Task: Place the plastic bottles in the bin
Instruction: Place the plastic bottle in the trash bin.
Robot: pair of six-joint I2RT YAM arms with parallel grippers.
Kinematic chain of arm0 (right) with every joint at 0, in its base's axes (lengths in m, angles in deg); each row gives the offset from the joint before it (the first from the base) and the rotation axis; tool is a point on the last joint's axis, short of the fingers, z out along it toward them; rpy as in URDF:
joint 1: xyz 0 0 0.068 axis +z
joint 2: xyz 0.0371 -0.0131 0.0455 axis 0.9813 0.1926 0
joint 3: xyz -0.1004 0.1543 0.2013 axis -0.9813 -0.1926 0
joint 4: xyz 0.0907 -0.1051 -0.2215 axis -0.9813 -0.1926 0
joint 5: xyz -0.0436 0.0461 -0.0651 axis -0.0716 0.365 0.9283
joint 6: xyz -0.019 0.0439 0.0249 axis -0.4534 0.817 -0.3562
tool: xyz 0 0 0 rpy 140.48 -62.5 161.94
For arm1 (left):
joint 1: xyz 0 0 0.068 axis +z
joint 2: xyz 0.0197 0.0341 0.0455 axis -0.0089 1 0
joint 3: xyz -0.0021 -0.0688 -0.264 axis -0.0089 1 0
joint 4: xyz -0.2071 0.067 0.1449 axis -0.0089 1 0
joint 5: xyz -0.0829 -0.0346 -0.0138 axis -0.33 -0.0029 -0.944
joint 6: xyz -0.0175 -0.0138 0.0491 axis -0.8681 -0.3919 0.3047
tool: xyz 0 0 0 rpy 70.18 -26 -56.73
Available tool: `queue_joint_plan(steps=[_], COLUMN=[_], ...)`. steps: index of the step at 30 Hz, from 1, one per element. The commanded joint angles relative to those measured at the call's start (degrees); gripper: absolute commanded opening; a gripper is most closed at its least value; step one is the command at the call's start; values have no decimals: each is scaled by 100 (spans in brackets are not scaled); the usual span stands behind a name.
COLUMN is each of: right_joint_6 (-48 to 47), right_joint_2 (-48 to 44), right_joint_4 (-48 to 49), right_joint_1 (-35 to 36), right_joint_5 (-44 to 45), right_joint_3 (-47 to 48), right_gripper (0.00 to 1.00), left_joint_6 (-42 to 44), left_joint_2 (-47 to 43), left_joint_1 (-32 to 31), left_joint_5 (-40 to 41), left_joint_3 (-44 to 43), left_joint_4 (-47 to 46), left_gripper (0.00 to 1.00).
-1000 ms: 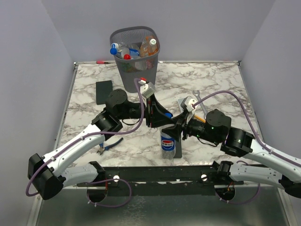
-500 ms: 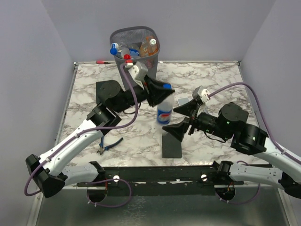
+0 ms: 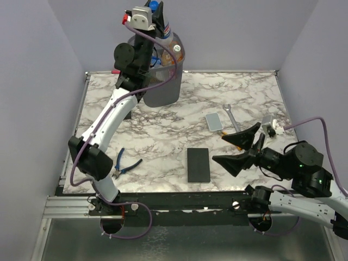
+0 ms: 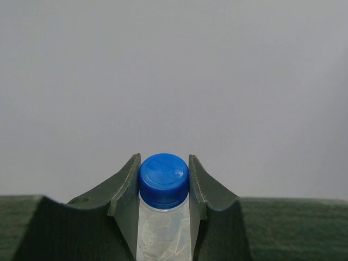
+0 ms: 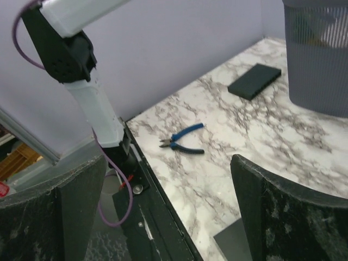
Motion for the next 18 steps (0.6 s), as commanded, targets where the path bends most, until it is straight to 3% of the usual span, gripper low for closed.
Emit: queue_joint_plan(steps=[1,8,10,13,17,18], right_joint_6=[313,382,383,410,418,413], right_joint_2=[-102,-138,-165,-167,-120,-96], right_joint_4=[-27,-51,59,147,203,223], right_joint_1=[21,26,21,21,22,24], right_joint_5=[534,873,911,971,1032,1045], right_joint_3=[-486,-702,-801,-891,-940,-942], right_gripper=[100,100,100,100,100,100], left_joint_6=[600,907,951,960,960,963], left_joint_2=[790,1723,1836,1795,1532,1437], left_joint_1=[193,247,248,248,247,247], left_joint_5=[381,820,967,1003,1034,1046], left_joint_3=[-106,54,233,401,605,672], left_joint_4=[-784,-1404,-1669,-1734,-1751,-1752], left_gripper=[0,0,17,62,95,99])
